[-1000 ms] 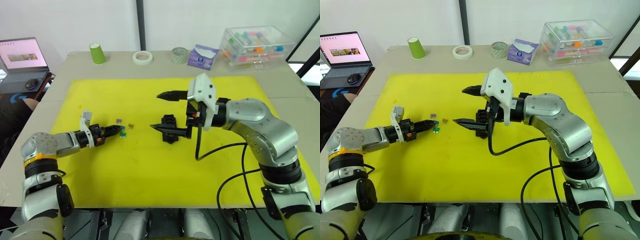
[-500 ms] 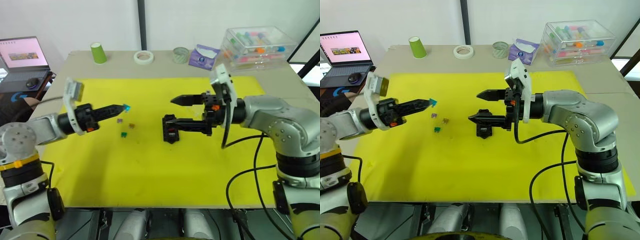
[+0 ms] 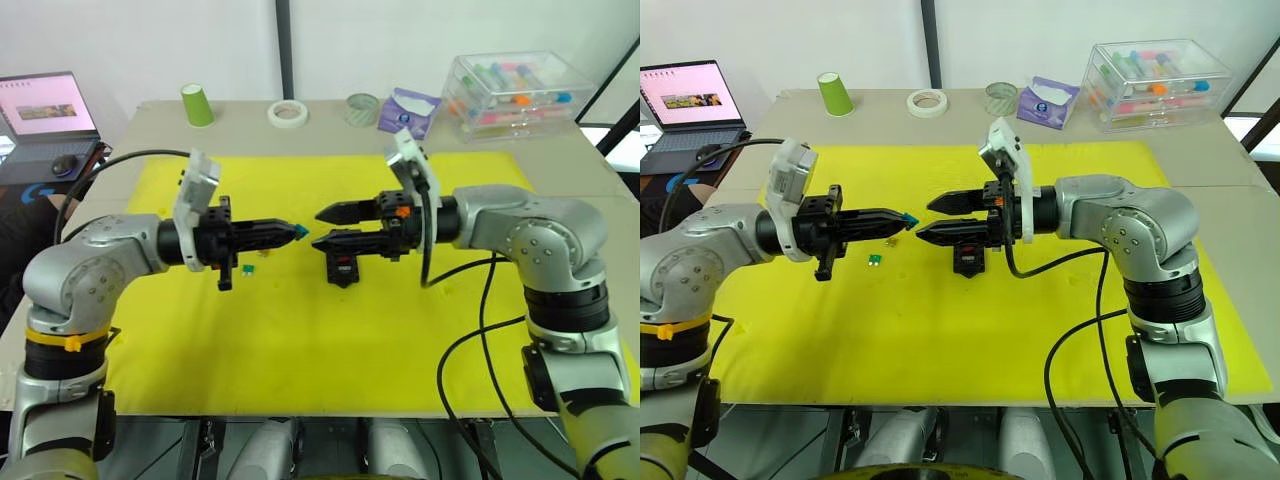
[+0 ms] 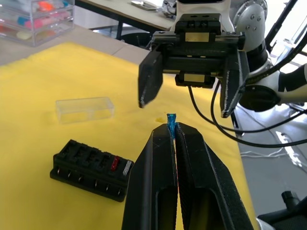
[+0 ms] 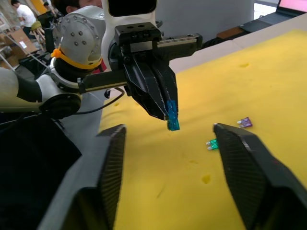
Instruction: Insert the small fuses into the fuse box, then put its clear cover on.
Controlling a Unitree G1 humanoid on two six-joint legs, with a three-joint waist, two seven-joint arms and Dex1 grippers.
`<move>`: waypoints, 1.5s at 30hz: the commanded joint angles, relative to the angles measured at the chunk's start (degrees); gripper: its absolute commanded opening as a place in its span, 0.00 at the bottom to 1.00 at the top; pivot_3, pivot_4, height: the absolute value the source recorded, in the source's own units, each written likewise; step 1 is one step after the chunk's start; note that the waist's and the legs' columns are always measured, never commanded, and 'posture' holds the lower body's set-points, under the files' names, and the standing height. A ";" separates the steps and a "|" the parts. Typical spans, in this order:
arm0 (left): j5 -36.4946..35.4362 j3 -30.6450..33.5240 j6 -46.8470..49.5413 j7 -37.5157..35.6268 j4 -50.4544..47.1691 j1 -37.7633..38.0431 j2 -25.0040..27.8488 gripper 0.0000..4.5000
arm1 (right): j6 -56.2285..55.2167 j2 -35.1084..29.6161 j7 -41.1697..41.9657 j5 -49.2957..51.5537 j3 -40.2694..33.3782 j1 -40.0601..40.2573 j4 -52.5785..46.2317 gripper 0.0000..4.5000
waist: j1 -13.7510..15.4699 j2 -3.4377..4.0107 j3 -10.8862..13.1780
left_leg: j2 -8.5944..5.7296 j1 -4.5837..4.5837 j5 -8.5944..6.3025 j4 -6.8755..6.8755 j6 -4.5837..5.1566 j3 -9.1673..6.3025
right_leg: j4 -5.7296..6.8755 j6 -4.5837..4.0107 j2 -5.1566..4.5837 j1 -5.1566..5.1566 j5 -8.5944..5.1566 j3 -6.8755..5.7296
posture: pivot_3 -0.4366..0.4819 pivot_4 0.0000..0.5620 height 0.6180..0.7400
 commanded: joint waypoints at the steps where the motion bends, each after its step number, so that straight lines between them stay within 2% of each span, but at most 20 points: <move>1: -0.24 -0.28 -1.77 -0.79 -0.92 -0.47 0.69 0.00 | 0.01 -0.22 0.64 0.99 -0.48 -0.82 -1.76 0.35 | -0.10 0.00 0.00 | 0.00 0.00 0.00 -0.01 0.00 0.00 | 0.00 0.00 0.00 -0.01 0.00 0.00 | 0.48 0.27 1.00; 2: -0.39 -0.35 -1.94 -0.75 -0.82 -0.69 0.54 0.00 | 0.13 -0.15 0.70 1.04 -0.44 -0.95 -1.75 0.28 | -0.12 0.00 0.00 | 0.00 0.00 0.00 -0.02 0.00 0.00 | 0.00 0.00 0.00 -0.02 0.00 0.01 | 0.48 0.27 1.00; 16: 0.48 -2.31 -5.08 -1.41 1.03 -1.60 -0.39 0.00 | -0.43 0.50 0.12 -0.34 0.14 -1.36 -0.81 0.28 | -0.12 0.00 0.00 | 0.00 0.00 0.00 0.00 0.00 0.00 | 0.00 0.00 0.00 -0.01 0.00 0.01 | 0.48 0.27 1.00; 18: 0.03 -2.32 -4.96 -1.13 1.11 -1.72 -0.72 0.00 | -0.34 0.19 0.51 -0.42 0.30 -1.18 -0.95 0.17 | -0.09 0.00 0.00 | 0.00 0.00 0.00 0.00 0.00 0.00 | 0.00 0.00 0.00 -0.01 0.00 0.00 | 0.48 0.27 1.00; 20: 0.21 -2.62 -5.23 -1.51 1.15 -1.74 -0.47 0.00 | -0.01 0.34 0.49 -0.06 -0.03 -1.20 -0.87 0.02 | -0.09 0.00 0.00 | 0.00 0.00 0.00 0.00 0.00 0.00 | 0.00 0.00 0.00 -0.01 0.00 0.00 | 0.48 0.27 1.00; 30: 1.07 -3.13 -6.21 -1.81 1.33 -1.34 -0.02 0.00 | 0.56 0.40 0.68 0.40 -0.54 -1.40 -0.62 0.01 | -0.10 0.00 0.00 | 0.00 0.00 0.00 0.00 0.00 0.00 | 0.00 0.00 0.00 -0.02 0.00 0.00 | 0.48 0.27 1.00; 33: 0.39 -2.55 -5.16 -1.56 1.20 -1.23 0.37 0.16 | 0.58 -0.44 0.96 -0.26 -0.29 -1.47 -0.57 0.00 | -0.10 0.00 0.00 | 0.00 0.00 0.00 0.00 0.00 0.00 | 0.00 0.00 0.00 -0.02 0.00 0.00 | 0.48 0.27 1.00; 39: 2.75 -2.49 -7.91 -3.55 -0.10 3.40 3.75 0.64 | -3.09 -5.72 3.89 -6.62 3.12 -2.96 1.23 0.00 | -0.14 0.02 0.01 | 0.00 0.00 0.00 -0.02 0.00 0.00 | 0.00 0.00 0.01 -0.03 0.00 0.00 | 0.48 0.27 1.00; 43: 10.63 -5.80 -17.27 -4.25 -0.16 7.10 3.69 0.94 | -16.82 -10.82 8.85 -21.18 12.75 -4.25 5.71 0.00 | -0.05 0.02 0.01 | 0.00 0.00 0.00 -0.03 0.00 0.04 | 0.00 0.00 0.01 -0.05 0.00 -0.02 | 0.48 0.27 1.00; 44: 11.81 -6.26 -18.96 -4.07 -0.07 7.51 3.14 0.99 | -19.40 -11.18 9.65 -23.58 14.17 -4.47 6.87 0.00 | 0.05 0.02 0.01 | 0.00 0.00 0.00 -0.02 0.00 0.04 | 0.00 0.00 0.01 -0.04 0.00 -0.02 | 0.48 0.27 1.00; 45: 13.55 -6.94 -21.14 -2.74 0.33 7.72 1.73 0.99 | -22.84 -11.19 10.61 -26.59 16.03 -4.95 8.95 0.00 | 0.07 0.01 0.01 | 0.00 0.00 0.00 -0.01 0.00 0.04 | -0.01 0.00 0.00 -0.03 0.00 -0.03 | 0.48 0.27 1.00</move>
